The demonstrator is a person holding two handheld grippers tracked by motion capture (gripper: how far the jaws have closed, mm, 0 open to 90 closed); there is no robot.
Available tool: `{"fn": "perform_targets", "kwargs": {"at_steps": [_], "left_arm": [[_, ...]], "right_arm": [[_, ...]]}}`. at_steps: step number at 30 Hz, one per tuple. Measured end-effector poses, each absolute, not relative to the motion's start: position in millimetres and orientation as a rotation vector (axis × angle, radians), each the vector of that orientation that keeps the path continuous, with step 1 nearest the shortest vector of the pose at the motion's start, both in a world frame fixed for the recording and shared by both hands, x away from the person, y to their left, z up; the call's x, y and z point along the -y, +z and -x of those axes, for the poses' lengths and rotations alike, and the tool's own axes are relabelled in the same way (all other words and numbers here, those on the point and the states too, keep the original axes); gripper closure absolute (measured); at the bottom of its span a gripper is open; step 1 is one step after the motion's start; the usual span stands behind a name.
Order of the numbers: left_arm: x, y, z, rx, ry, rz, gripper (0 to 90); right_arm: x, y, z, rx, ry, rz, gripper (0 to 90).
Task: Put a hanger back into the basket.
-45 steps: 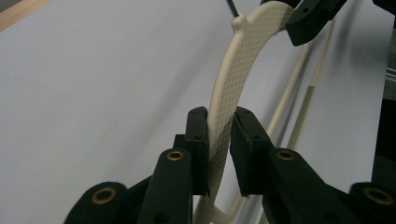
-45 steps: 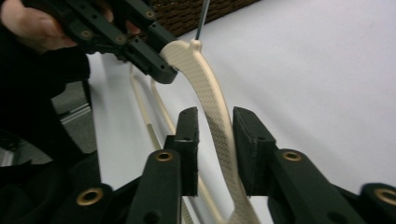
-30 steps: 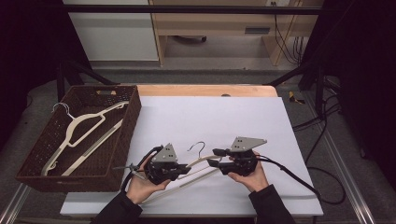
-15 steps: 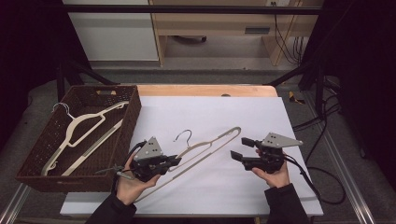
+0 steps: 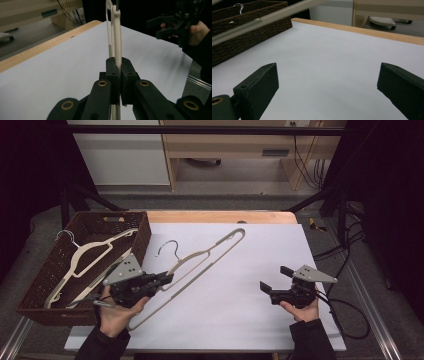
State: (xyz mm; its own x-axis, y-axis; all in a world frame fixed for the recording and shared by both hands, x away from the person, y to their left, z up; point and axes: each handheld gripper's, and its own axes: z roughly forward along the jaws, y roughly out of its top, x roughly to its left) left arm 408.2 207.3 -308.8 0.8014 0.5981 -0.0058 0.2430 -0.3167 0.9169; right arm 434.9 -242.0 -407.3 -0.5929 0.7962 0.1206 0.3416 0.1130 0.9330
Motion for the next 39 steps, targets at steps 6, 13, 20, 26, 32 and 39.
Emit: {"fn": "perform_targets", "kwargs": {"at_steps": [6, 13, 20, 26, 32, 39], "left_arm": [[-225.5, -282.4, -411.7, -0.633, 0.456, -1.886, 86.5], [-247.0, -255.0, -420.5, -0.640, 0.501, -1.889, 86.5], [-273.5, -239.2, -432.2, -0.684, 0.541, -1.904, 86.5], [-305.3, -237.3, -446.0, -0.726, 0.550, -1.885, 86.5], [-335.3, -242.8, -457.7, -0.783, 0.577, -1.884, 86.5], [-364.8, -253.5, -471.8, -0.856, 0.601, -1.935, 86.4]], "right_arm": [[249.3, -410.2, -432.2, -1.978, 1.469, -1.130, 3.8], [253.8, -412.6, -430.0, -1.972, 1.471, -1.151, 3.5], [256.9, -413.8, -429.1, -1.969, 1.454, -1.158, 3.3], [257.0, -414.1, -428.7, -1.978, 1.451, -1.151, 2.7], [256.1, -415.3, -429.2, -1.974, 1.446, -1.163, 2.4], [255.1, -415.9, -430.2, -1.978, 1.452, -1.164, 2.4]]}}
